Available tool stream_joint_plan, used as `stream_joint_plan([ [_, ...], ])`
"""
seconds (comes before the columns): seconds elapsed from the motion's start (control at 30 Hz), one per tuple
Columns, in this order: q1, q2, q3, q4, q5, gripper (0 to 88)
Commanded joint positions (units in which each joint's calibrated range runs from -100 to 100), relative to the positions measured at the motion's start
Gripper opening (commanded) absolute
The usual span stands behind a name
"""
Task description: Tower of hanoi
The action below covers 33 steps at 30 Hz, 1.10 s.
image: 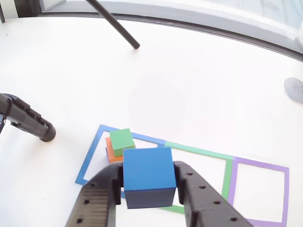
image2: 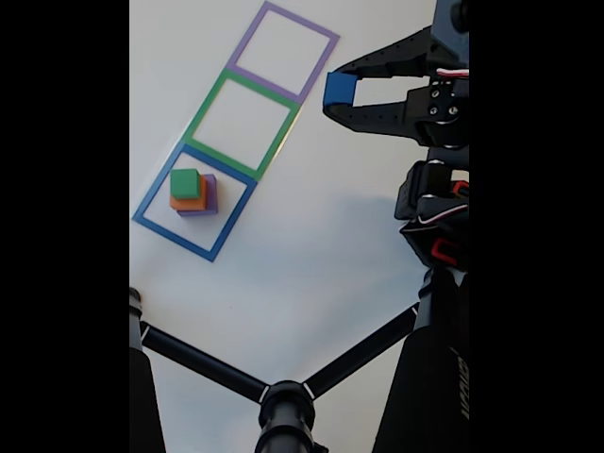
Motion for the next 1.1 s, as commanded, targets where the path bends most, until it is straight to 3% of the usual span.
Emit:
stream_joint_plan([
  [0.0,-2.6,-0.7,10.1,-11.4,0.2,0.4],
  [0.13,-3.1,-1.5,27.4,-29.0,3.6,0.3],
  [0.43,-3.9,8.6,60.0,-79.9,3.6,0.3],
  [0.8,-6.9,29.5,65.5,-107.9,3.6,0.3],
  [1.07,-7.4,39.4,63.8,-116.7,3.6,0.3],
])
